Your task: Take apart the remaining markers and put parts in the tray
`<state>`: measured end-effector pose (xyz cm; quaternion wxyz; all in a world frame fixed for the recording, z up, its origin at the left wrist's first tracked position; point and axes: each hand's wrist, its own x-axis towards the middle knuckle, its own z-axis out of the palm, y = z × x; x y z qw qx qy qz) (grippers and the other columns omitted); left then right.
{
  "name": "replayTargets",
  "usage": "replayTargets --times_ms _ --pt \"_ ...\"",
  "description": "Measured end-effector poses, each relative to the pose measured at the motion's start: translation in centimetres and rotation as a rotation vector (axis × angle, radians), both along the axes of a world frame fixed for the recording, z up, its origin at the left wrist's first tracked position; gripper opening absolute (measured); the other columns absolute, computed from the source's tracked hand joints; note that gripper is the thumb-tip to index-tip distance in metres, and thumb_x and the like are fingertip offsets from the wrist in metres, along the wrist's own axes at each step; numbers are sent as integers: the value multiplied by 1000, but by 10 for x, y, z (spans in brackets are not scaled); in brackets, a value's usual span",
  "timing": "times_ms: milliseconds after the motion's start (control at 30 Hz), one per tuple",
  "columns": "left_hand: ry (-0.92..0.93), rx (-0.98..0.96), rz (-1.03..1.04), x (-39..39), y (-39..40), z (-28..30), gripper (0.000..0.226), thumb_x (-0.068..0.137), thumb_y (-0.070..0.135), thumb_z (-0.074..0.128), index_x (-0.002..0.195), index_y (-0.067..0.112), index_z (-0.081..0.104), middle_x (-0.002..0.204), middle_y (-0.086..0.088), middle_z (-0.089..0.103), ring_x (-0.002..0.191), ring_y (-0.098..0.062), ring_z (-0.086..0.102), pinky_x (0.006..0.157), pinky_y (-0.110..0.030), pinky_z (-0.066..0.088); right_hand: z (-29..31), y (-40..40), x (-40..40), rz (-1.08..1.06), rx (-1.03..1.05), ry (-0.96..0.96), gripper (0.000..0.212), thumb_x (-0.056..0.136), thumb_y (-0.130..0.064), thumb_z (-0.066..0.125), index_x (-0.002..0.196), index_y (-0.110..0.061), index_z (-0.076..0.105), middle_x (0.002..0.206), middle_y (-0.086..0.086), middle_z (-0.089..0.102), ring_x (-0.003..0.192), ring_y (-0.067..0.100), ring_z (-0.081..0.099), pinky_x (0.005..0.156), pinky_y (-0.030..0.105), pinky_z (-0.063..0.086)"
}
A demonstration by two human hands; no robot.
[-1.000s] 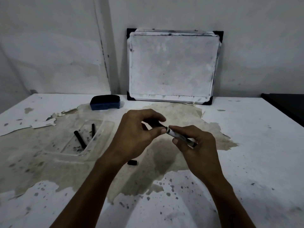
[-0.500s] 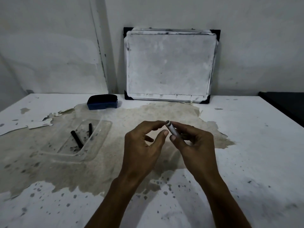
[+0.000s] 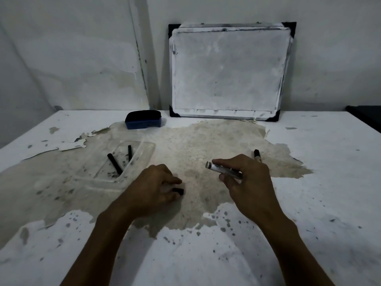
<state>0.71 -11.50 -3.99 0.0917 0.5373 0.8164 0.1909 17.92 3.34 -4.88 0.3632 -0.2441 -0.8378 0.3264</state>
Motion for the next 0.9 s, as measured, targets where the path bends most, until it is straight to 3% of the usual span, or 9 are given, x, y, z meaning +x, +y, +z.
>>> replayTargets --times_ms 100,200,267,367,533,700,900 --pt "-14 56 -5 3 0 -6 19 83 18 73 101 25 78 101 1 66 91 -12 59 74 -15 42 -2 -1 0 12 13 -20 35 78 -4 74 105 -25 74 95 -4 72 88 12 65 81 37 56" --pt "-61 216 75 5 1 -4 17 82 14 75 95 23 78 89 11 71 78 1 61 65 -4 40 -3 -3 -1 35 29 -41 35 78 -4 73 106 -25 73 97 -4 72 90 12 65 84 38 55" --pt "-97 372 117 9 4 3 15 80 16 77 93 24 77 81 20 69 76 4 63 61 -3 42 -2 -4 -2 42 59 -53 36 78 -4 72 107 -25 73 98 -4 72 90 12 65 84 39 55" --pt "-149 493 72 19 9 12 16 77 16 79 92 23 78 81 20 72 77 0 65 57 -6 43 -1 -5 -3 45 96 -62 34 79 -7 72 107 -27 73 98 -3 73 89 13 65 83 41 54" --pt "-170 469 17 24 15 11 18 78 15 79 95 20 79 78 11 73 70 -3 65 59 -9 42 -1 -8 -4 48 120 -78 34 79 -8 72 105 -30 73 93 -4 72 84 14 64 80 41 55" --pt "-238 449 -43 25 16 12 19 83 13 74 100 17 78 82 3 77 70 -10 69 65 -29 55 0 -9 -5 76 168 -79 35 78 -5 73 105 -29 73 91 -4 71 82 15 63 76 40 55" --pt "-541 409 -10 22 13 13 11 85 17 70 85 16 81 70 -3 77 50 -6 59 52 -23 52 4 -10 -6 157 340 -23 36 71 8 75 99 -15 76 83 3 71 74 19 62 63 39 54"
